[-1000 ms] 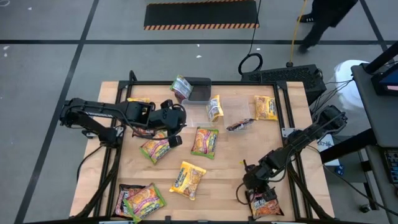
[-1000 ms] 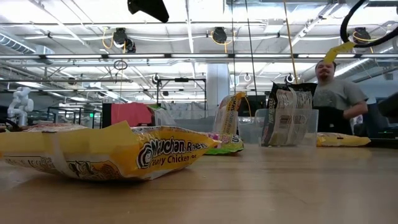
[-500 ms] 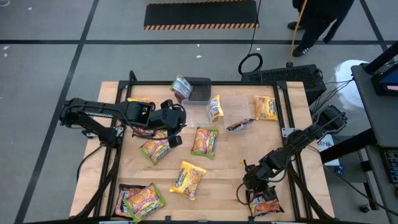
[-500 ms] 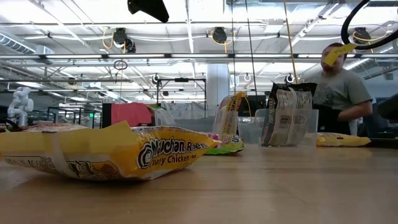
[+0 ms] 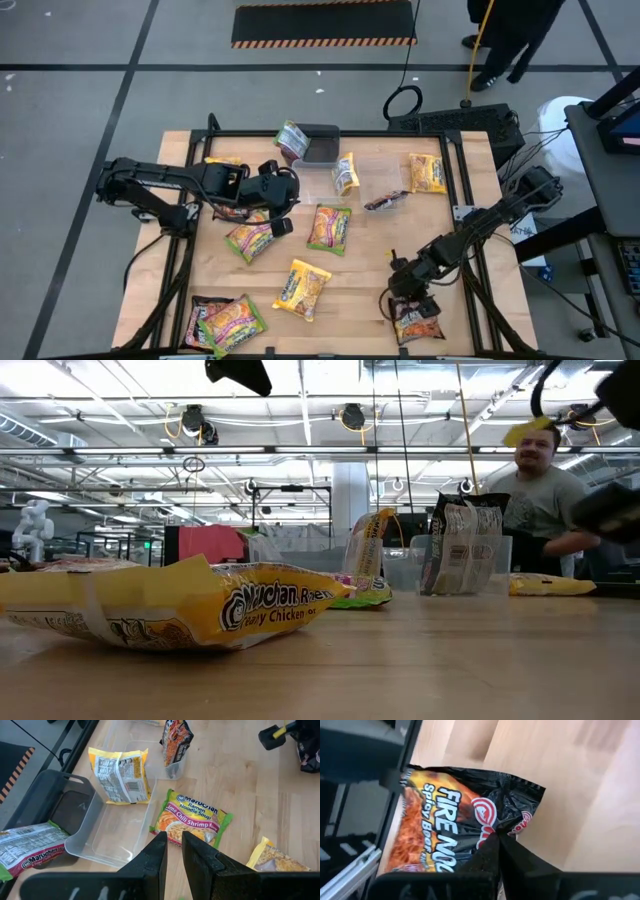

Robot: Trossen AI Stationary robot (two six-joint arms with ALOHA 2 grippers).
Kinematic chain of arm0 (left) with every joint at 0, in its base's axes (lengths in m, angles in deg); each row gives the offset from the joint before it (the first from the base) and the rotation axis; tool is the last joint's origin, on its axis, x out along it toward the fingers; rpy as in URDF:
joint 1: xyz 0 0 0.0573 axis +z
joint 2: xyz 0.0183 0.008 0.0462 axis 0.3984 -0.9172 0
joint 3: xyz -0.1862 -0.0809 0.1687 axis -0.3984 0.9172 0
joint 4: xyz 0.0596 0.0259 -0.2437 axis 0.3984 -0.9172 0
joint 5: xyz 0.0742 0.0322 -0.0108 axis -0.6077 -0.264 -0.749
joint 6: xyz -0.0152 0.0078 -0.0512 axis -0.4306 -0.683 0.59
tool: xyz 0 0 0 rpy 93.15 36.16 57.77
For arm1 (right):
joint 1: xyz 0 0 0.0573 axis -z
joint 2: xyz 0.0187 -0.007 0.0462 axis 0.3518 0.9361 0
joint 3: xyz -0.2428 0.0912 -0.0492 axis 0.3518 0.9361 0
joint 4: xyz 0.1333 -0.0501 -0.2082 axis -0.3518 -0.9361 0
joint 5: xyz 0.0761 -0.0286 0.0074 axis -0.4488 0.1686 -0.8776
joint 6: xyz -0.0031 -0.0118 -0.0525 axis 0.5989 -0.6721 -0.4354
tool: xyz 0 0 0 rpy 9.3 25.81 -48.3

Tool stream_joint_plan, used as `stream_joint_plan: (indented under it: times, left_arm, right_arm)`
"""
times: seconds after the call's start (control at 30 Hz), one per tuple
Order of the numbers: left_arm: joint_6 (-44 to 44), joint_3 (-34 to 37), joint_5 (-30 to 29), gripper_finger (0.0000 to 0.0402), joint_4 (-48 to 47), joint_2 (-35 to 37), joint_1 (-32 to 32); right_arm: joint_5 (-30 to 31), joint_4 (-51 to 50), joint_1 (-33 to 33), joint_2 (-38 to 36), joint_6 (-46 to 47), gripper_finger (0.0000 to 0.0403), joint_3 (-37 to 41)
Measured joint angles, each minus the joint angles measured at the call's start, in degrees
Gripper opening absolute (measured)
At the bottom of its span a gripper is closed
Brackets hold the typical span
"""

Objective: Sort Maruchan noodles
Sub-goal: Put the black noodle pack into the right transparent bin

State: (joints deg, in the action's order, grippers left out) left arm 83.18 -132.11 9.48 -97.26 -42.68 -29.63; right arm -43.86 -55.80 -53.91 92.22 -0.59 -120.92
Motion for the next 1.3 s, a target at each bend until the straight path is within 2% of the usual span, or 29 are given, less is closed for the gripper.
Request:
stream_joint_plan:
  times: [0.6,0.9,1.3]
  left_arm:
    - [-0.2,0.0,0.0,0.0065,0.0,0.0,0.0]
    - [-0.2,0.0,0.0,0.0065,0.0,0.0,0.0]
    - [-0.2,0.0,0.0,0.0065,0.0,0.0,0.0]
  right_arm:
    - [22.0,-4.5,0.7,-18.0,-3.0,0.0,0.0]
    - [27.6,-4.9,0.7,-20.5,-6.5,0.0,0.0]
    - [42.8,-3.3,0.7,-23.0,-11.2,0.0,0.0]
